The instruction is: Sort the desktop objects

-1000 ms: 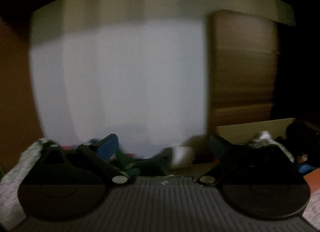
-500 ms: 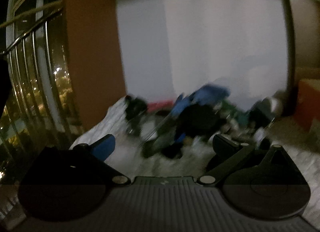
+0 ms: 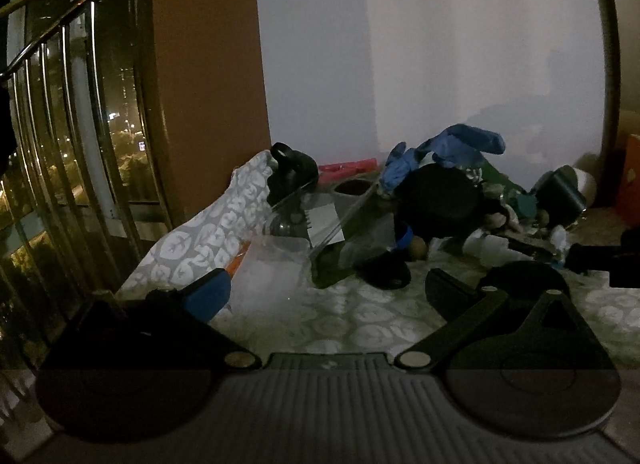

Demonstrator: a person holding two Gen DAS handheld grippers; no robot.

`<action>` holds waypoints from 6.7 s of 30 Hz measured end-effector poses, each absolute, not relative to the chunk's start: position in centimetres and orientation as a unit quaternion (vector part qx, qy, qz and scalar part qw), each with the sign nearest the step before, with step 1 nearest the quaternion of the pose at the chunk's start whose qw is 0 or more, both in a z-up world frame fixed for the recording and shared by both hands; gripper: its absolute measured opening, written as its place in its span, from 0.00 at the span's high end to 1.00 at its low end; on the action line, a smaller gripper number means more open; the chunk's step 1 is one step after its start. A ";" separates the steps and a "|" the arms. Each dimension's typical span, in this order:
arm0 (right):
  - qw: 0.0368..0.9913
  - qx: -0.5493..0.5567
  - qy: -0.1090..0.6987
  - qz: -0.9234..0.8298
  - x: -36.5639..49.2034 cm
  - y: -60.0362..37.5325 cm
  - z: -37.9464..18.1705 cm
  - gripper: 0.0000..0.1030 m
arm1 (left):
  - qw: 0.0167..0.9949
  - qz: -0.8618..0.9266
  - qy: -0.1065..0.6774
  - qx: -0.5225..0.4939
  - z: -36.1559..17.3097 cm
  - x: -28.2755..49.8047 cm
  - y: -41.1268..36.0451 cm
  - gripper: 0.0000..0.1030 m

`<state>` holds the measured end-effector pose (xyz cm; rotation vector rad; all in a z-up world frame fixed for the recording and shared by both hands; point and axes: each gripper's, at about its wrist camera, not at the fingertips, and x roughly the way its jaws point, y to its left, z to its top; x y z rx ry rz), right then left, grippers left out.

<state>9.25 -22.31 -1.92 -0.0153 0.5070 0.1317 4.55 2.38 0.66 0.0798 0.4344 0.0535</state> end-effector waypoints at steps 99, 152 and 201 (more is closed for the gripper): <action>0.974 0.083 0.198 0.076 -2.1 -29.1 0.9 0.80 | 0.971 -0.116 0.206 0.022 4.8 -1.0 -8.9 0.64; 0.980 0.118 0.112 -0.116 -9.7 -48.5 3.7 0.80 | 0.943 -0.276 0.158 0.094 7.6 -2.5 -30.4 0.63; 0.955 0.097 0.235 -0.151 11.5 -52.4 4.1 0.27 | 0.947 -0.184 0.250 0.086 7.5 13.1 -33.0 0.15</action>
